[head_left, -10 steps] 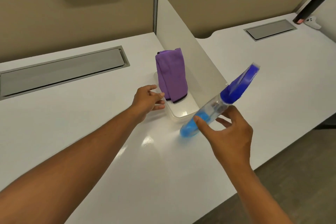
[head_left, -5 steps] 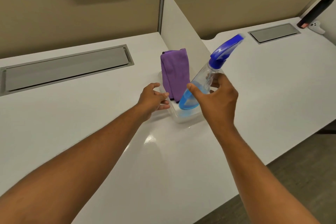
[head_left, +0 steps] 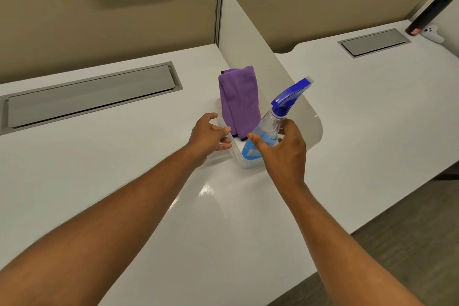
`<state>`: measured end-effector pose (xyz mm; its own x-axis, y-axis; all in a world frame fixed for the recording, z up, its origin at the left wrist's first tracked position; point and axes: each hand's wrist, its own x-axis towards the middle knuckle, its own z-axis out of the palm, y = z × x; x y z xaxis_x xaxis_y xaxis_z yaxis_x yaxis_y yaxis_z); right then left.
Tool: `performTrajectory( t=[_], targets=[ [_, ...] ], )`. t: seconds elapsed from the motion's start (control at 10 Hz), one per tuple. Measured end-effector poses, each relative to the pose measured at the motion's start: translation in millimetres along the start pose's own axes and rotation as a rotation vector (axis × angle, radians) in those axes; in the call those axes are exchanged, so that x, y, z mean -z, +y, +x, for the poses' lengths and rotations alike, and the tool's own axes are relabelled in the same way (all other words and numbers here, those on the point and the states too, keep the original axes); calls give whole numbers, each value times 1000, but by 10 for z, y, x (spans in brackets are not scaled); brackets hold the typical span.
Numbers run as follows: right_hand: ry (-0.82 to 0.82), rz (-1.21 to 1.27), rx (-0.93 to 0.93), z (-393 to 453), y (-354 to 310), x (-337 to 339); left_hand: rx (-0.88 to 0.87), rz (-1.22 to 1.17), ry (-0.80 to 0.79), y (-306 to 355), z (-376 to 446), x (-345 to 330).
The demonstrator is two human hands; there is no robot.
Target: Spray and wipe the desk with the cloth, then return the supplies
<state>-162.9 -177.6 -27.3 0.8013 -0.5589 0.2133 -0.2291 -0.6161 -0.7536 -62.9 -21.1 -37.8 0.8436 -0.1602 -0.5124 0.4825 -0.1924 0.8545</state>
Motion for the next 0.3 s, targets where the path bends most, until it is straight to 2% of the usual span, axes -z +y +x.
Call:
performTrajectory(
  t=[0.2, 0.3],
  targets=[
    [-29, -8, -113, -168, -48, 138, -76, 121, -35, -10, -193, 146],
    [22, -2, -24, -536, -118, 157, -186, 222, 30, -107, -328, 311]
  ],
)
